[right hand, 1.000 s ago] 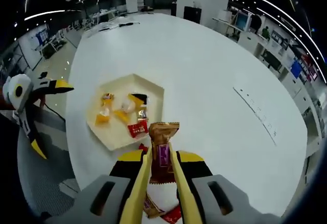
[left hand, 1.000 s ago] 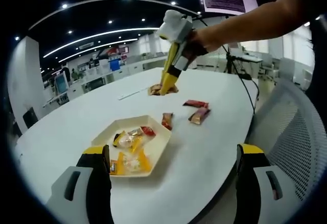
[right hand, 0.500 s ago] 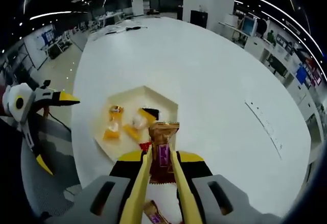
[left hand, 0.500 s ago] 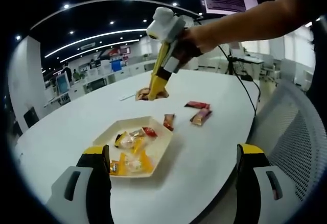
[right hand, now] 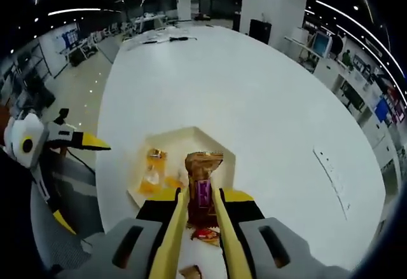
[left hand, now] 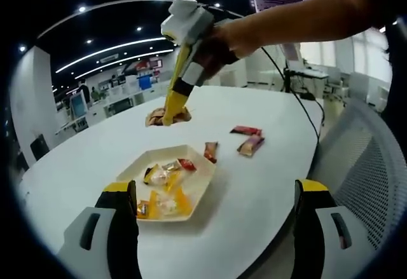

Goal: Place the target food into the container with the food tongs after gripping and lifting it, then release it inside without dropping or visibly crushing the food.

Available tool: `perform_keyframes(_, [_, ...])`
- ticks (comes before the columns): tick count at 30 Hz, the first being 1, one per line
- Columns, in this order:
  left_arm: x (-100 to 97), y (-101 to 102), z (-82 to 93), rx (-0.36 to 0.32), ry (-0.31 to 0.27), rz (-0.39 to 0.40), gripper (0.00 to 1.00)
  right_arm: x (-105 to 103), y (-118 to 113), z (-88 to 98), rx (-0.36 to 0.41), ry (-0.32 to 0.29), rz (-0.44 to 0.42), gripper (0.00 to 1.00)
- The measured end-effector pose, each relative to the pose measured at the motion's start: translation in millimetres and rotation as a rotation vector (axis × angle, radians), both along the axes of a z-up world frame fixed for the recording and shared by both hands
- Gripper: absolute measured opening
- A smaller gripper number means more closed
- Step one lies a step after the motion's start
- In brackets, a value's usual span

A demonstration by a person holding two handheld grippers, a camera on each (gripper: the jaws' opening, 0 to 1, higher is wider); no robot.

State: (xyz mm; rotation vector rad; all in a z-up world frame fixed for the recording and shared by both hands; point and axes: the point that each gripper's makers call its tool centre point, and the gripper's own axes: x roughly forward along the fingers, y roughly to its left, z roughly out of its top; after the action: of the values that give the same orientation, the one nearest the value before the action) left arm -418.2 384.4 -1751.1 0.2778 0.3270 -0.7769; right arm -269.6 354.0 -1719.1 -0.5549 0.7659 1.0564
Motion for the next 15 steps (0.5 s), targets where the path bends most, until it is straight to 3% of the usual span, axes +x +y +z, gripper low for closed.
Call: perform_keyframes(15, [0.5,1.1,1.1,-0.001,-0.004,0.005,0.99,-15.7,42.6,9.6,-0.011,-0.011,0.099,0.22])
